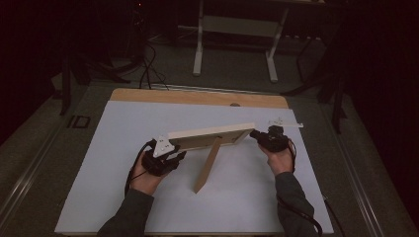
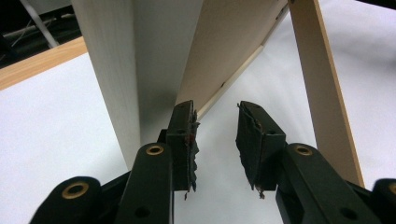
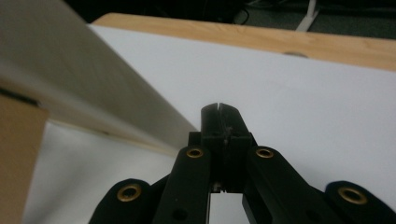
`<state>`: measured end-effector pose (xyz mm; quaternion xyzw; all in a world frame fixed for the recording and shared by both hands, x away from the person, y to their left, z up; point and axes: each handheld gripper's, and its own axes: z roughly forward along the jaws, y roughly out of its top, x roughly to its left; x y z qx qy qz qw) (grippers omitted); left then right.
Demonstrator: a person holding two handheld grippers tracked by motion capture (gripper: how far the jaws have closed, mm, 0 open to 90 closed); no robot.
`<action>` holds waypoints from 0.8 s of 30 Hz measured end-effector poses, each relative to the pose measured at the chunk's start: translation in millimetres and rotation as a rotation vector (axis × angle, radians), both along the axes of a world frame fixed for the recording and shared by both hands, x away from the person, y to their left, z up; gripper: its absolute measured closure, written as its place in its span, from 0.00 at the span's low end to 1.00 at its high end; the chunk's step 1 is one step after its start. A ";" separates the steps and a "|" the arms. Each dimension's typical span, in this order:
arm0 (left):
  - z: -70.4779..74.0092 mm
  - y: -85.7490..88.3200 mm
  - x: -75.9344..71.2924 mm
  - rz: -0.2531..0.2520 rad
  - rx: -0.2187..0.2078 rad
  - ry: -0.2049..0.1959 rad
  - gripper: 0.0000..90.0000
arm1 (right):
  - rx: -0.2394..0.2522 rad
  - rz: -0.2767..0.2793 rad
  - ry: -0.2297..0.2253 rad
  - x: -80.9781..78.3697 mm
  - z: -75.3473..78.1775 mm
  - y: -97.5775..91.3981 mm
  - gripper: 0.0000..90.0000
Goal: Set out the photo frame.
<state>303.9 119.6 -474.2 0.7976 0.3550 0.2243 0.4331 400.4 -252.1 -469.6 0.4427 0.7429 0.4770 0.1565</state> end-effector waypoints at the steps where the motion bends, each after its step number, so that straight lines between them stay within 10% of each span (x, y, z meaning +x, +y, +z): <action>1: 0.1 0.3 0.0 0.000 0.001 0.000 0.75 | 0.006 0.000 -0.003 0.9 1.9 1.5 1.00; 24: -2.1 5.3 9.4 0.024 0.009 0.020 0.84 | 0.068 0.045 0.001 8.6 5.7 10.2 1.00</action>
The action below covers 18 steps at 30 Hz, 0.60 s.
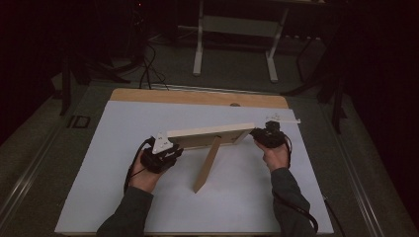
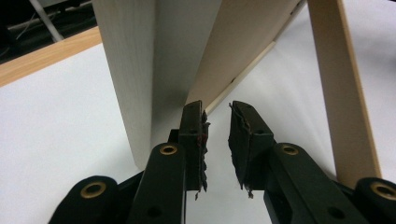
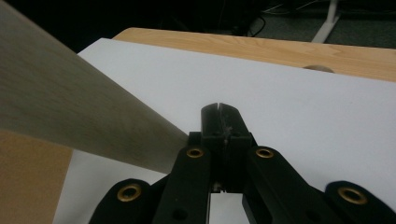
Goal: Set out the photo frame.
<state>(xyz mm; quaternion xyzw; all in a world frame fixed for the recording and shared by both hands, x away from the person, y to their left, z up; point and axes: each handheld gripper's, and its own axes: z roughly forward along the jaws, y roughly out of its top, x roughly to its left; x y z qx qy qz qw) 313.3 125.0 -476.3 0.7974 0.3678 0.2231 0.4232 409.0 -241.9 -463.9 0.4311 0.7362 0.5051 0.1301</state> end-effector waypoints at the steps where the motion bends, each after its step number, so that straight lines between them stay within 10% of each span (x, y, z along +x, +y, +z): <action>1: -0.3 0.4 0.5 0.003 0.000 0.003 0.84 | 0.000 0.005 0.001 -0.1 0.0 0.0 1.00; 18: 8.5 5.4 -1.3 0.043 -0.013 0.000 0.99 | 0.017 0.023 0.013 3.7 6.6 3.8 1.00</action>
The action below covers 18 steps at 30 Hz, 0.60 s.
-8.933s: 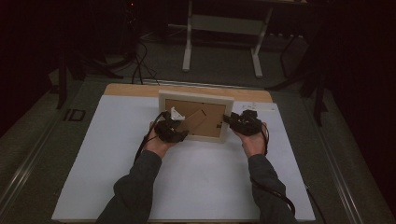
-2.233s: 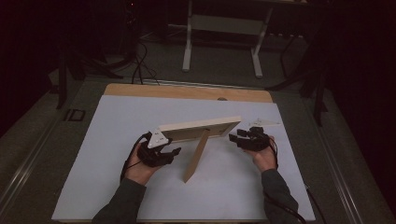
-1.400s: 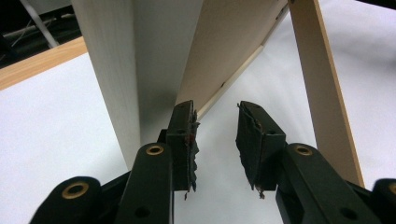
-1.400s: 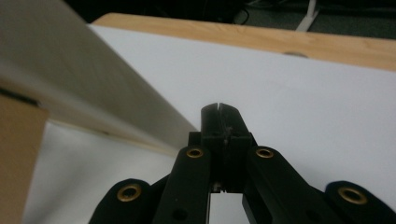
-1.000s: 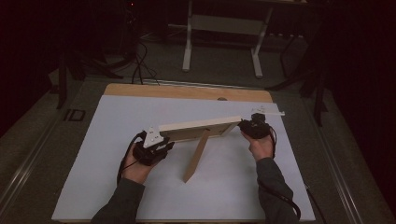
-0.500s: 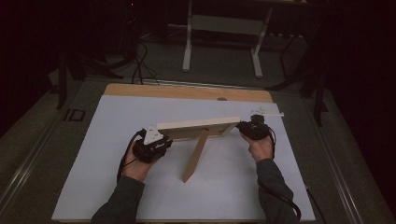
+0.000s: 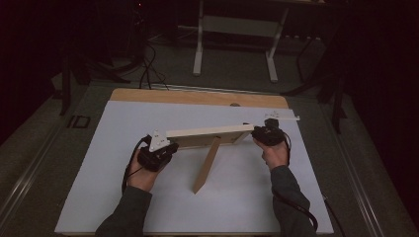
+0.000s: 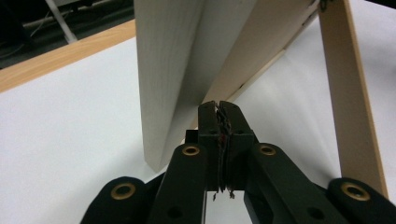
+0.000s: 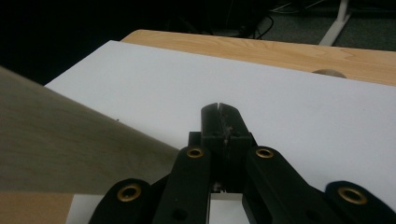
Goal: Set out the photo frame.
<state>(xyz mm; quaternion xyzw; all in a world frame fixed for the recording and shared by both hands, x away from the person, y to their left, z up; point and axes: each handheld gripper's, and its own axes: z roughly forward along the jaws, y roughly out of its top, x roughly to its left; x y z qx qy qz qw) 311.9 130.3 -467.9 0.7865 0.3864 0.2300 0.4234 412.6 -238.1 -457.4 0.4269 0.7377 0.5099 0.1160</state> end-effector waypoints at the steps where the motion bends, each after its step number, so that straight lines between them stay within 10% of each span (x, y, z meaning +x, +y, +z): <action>1: -0.2 0.4 0.7 0.003 -0.001 0.002 0.99 | 0.002 0.002 0.002 -0.5 0.1 -0.3 1.00; 18: 6.9 -13.5 22.8 0.025 -0.041 0.045 0.99 | -0.008 0.051 -0.003 -7.5 1.1 1.6 1.00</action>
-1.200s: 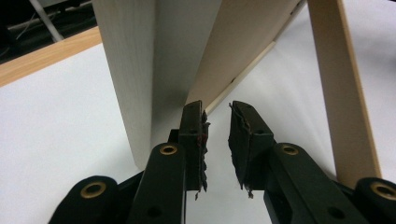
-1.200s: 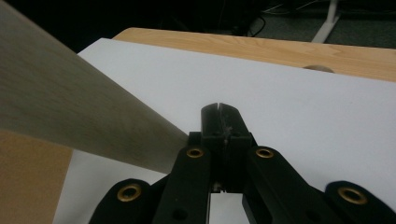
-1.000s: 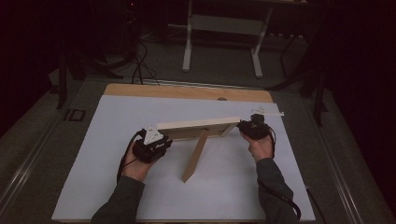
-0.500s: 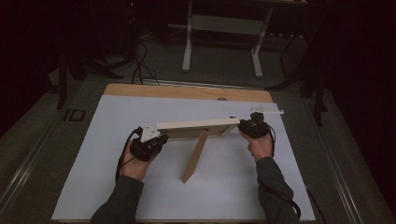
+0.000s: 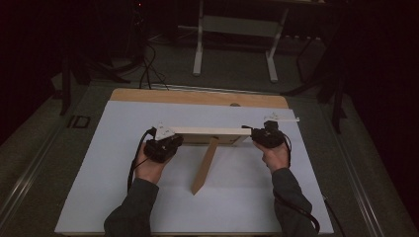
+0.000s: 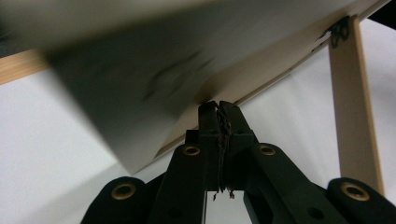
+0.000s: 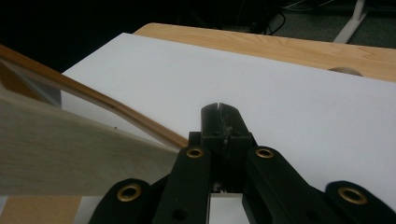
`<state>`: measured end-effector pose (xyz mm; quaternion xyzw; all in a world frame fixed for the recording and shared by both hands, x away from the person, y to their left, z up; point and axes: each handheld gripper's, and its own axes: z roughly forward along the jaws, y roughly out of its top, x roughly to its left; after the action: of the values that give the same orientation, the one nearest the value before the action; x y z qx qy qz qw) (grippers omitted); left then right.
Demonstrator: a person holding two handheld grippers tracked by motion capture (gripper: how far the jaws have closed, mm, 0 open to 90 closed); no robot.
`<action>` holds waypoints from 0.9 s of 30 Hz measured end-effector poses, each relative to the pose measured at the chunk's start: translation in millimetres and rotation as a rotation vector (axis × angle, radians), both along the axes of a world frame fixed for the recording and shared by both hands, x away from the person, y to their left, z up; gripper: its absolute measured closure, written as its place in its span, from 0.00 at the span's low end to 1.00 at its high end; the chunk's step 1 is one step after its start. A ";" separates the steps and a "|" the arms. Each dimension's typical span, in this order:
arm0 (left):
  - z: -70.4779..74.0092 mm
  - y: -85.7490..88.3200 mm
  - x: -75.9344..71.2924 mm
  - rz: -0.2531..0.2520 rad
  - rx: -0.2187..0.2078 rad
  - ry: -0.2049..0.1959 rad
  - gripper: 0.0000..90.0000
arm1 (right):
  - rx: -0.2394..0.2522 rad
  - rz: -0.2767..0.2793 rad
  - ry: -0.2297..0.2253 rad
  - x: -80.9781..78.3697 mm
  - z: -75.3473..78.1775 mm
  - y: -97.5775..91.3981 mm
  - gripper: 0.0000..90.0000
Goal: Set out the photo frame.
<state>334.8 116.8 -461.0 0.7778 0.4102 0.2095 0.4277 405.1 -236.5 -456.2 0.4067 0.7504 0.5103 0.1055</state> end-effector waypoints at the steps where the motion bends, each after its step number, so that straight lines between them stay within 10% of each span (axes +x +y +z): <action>1: 0.0 0.0 0.0 0.000 0.000 0.000 0.99 | 0.000 0.000 0.000 0.0 0.0 0.0 1.00; 27: 16.6 -42.7 -2.0 -0.081 -0.054 -0.069 0.99 | 0.008 0.031 -0.013 -9.7 -1.1 4.9 1.00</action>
<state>332.8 74.1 -444.4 0.7743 0.3688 0.2076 0.4705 395.5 -231.6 -457.3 0.3919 0.7538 0.5177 0.1009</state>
